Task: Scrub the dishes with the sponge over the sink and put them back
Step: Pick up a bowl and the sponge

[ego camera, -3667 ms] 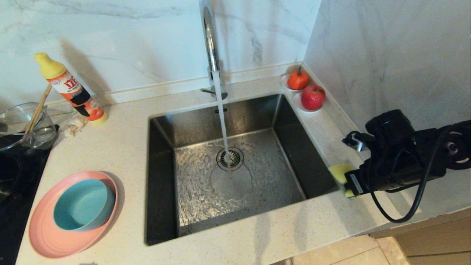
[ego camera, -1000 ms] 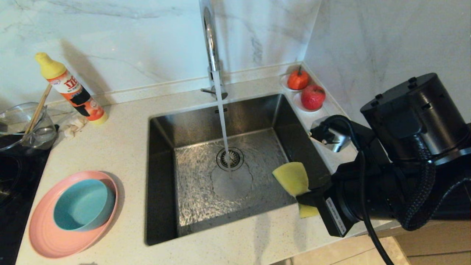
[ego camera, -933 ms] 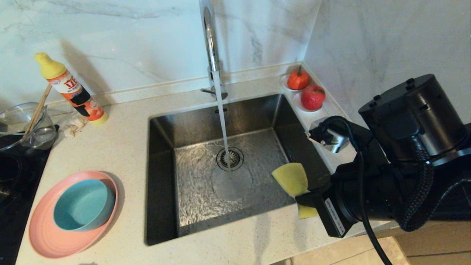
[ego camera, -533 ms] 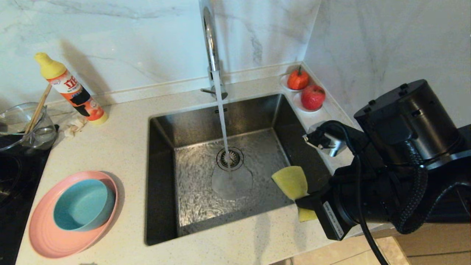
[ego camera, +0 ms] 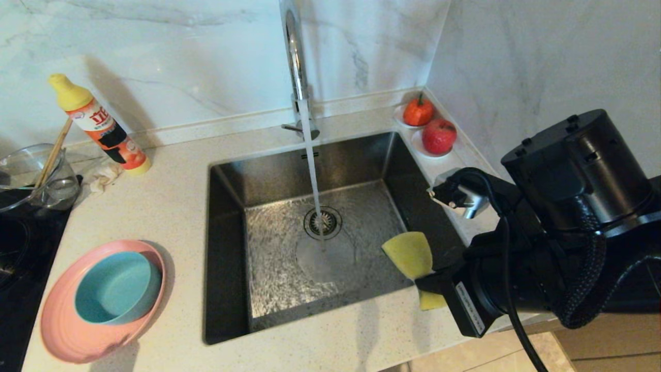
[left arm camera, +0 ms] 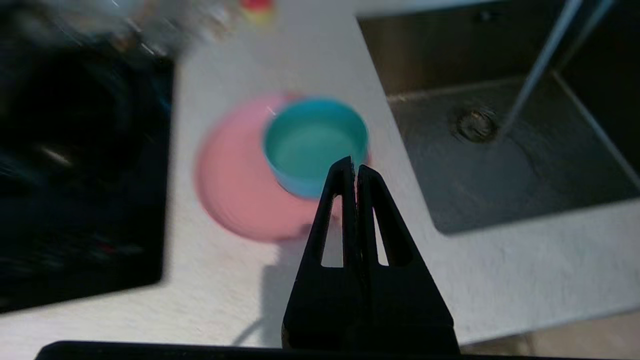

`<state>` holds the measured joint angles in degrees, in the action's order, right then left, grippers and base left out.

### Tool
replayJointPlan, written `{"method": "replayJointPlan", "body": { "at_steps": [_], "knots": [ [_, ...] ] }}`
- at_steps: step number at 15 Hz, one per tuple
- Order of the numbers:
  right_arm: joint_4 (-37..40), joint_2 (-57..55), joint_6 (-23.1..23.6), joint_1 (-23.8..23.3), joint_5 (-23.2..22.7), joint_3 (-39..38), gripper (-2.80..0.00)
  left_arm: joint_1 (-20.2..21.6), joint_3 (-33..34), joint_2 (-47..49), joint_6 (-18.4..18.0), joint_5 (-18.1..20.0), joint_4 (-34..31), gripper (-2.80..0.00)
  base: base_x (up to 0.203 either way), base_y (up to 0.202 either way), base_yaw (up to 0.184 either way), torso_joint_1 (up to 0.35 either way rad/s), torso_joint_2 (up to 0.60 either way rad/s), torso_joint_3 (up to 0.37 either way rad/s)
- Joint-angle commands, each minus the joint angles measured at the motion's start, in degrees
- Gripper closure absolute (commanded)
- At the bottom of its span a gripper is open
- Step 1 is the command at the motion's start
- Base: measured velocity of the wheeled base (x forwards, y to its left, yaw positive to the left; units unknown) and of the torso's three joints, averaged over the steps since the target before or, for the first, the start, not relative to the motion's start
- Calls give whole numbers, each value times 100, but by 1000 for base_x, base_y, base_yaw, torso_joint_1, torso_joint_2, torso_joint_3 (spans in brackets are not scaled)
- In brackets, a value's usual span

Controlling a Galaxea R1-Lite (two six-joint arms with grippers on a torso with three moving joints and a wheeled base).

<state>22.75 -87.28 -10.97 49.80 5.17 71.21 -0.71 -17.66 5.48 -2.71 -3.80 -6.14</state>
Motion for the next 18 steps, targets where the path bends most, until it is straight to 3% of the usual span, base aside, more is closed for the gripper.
{"method": "replayJointPlan", "body": {
  "at_steps": [1,4,7,10,13,15,16,18],
  "knots": [
    [10,10,6,12,2,-2,0,-5,-1079,799,-179,-156,-524,0,0,0,0,0,0,0],
    [1,-11,-28,12,2,24,0,8,-2222,2132,-255,-376,-812,0,0,0,0,0,0,0],
    [1,-50,-37,12,2,22,0,15,-3152,3450,-287,-1065,-1042,0,0,0,0,0,0,0],
    [10,-177,-86,-21,-25,28,0,91,-3907,4715,-237,-1627,-1697,0,0,0,0,0,0,0],
    [5,-224,-177,-23,-25,73,0,431,-4206,5784,-200,-1729,-1914,0,0,0,0,0,0,0],
    [16,-285,-174,-8,-25,178,0,942,-4430,6469,-199,-1484,-1957,0,0,0,0,0,0,0],
    [19,-298,-178,-5,-25,183,0,1234,-4569,6762,-197,-1211,-1992,-280,0,0,0,0,0,0],
    [20,-315,-178,-14,-25,174,0,1543,-4687,7153,-176,-757,-1988,-280,0,0,0,0,0,0]
  ]
}}
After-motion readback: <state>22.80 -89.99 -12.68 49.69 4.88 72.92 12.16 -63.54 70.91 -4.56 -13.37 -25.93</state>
